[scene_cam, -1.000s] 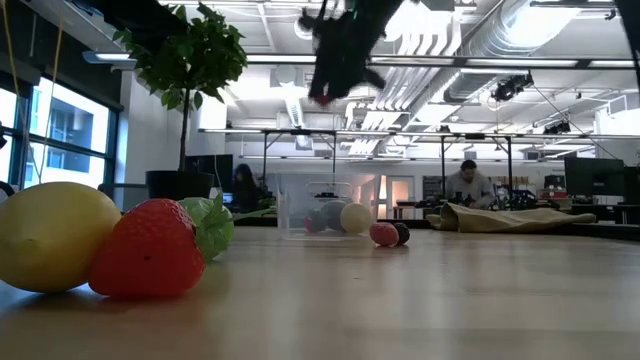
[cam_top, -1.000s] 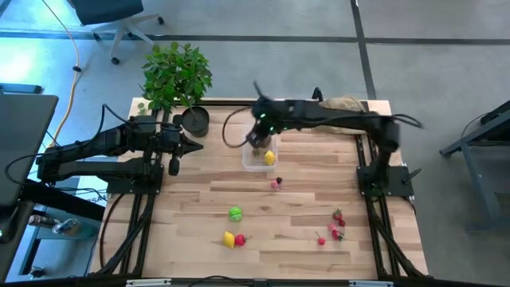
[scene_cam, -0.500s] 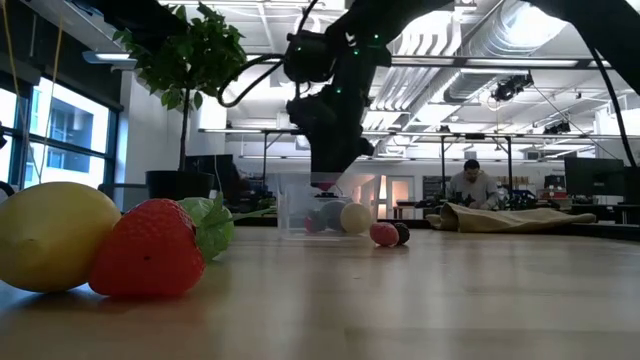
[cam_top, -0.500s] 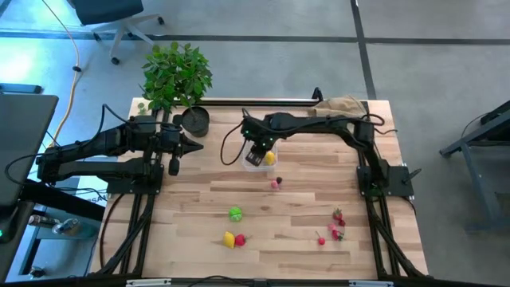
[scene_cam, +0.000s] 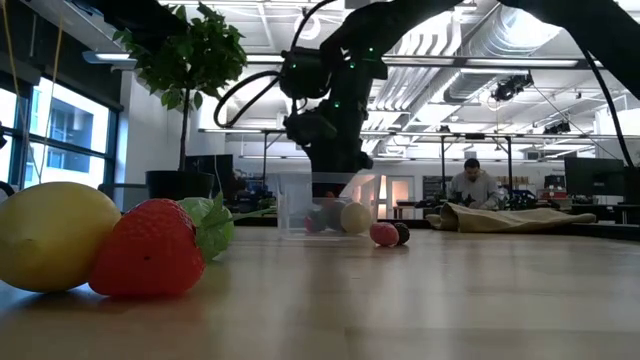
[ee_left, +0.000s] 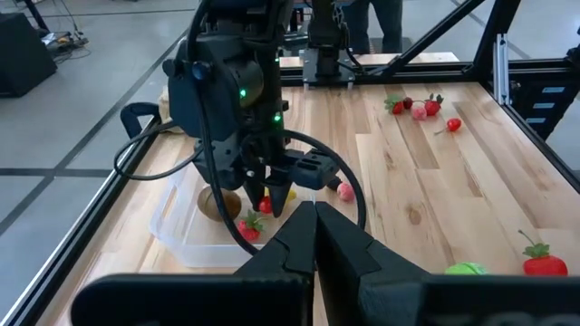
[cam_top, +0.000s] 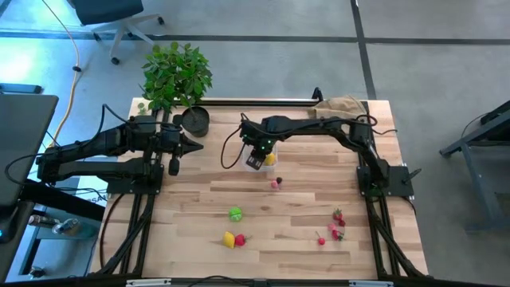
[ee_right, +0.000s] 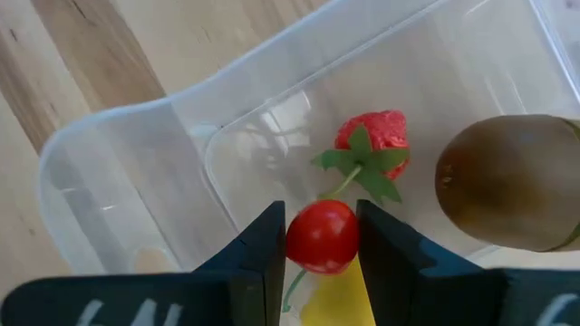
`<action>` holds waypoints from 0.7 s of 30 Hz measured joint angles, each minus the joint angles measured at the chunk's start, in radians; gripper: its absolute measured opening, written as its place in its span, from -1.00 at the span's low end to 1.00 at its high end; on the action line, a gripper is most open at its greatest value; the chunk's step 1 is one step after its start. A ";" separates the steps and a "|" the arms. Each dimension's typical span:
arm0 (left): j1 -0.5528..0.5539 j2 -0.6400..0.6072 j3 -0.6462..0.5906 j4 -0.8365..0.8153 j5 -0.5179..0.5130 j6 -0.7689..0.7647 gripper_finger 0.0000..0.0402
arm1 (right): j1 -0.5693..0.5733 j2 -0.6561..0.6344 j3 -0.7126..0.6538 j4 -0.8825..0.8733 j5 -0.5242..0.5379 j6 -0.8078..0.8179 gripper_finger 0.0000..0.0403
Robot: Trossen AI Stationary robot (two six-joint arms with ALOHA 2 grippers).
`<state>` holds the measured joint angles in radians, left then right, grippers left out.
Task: Pick and placing Produce into tupperware
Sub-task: Put the top red cherry into the transparent bin, then put the top right red strawberry into the transparent bin
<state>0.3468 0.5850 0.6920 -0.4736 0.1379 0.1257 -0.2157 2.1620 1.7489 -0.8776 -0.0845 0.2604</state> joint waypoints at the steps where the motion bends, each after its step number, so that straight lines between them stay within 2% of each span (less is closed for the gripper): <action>1: 0.000 0.000 0.000 0.000 0.000 0.000 -1.00 | 0.000 0.000 0.000 0.000 -0.002 0.000 -0.53; 9: 0.000 0.000 0.000 0.000 0.000 0.000 -1.00 | 0.000 0.000 -0.015 -0.006 -0.042 0.000 -0.52; 21: 0.000 0.000 0.000 0.000 0.000 0.000 -1.00 | 0.000 0.000 -0.015 0.000 0.009 0.000 -0.21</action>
<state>0.3467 0.5850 0.6922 -0.4737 0.1379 0.1257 -0.2153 2.1620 1.7340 -0.8776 -0.0753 0.2607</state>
